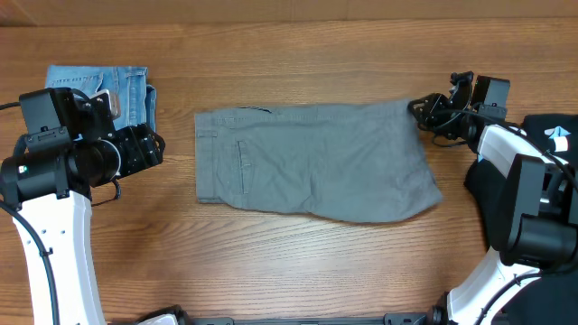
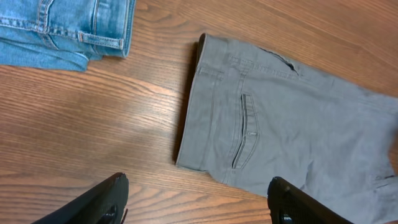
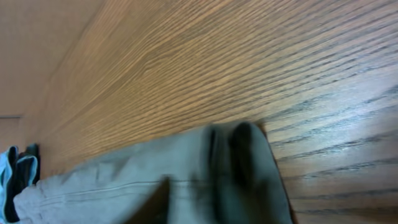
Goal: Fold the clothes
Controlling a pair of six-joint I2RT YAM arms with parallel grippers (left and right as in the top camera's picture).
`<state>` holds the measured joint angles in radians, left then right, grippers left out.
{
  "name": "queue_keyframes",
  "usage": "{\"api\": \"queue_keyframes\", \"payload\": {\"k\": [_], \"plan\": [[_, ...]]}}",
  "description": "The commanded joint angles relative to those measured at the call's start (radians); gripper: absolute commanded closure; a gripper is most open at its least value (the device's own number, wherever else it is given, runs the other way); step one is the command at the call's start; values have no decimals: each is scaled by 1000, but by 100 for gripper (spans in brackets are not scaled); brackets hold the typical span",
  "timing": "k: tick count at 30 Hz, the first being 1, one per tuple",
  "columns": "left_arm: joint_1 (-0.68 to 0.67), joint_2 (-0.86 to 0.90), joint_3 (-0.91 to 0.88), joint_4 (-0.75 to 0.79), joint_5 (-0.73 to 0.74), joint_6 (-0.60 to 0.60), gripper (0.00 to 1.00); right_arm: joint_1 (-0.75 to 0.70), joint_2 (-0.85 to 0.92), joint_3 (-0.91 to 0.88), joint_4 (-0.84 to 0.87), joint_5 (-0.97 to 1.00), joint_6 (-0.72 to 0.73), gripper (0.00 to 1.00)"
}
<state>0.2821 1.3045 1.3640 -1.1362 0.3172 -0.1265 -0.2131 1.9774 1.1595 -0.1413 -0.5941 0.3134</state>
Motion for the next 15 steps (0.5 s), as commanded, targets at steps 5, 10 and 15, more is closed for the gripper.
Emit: {"api": "queue_keyframes", "payload": {"k": [5, 10, 15], "plan": [[5, 64, -5, -60, -13, 61, 20, -37, -167, 34, -140, -11, 27, 39], [-27, 222, -6, -90, 128, 154, 21, -37, -354, 34, -507, 85, 21, 34], [-111, 397, -6, -83, 117, 227, 17, -37, -343, 12, -876, 429, 61, 22]]}}
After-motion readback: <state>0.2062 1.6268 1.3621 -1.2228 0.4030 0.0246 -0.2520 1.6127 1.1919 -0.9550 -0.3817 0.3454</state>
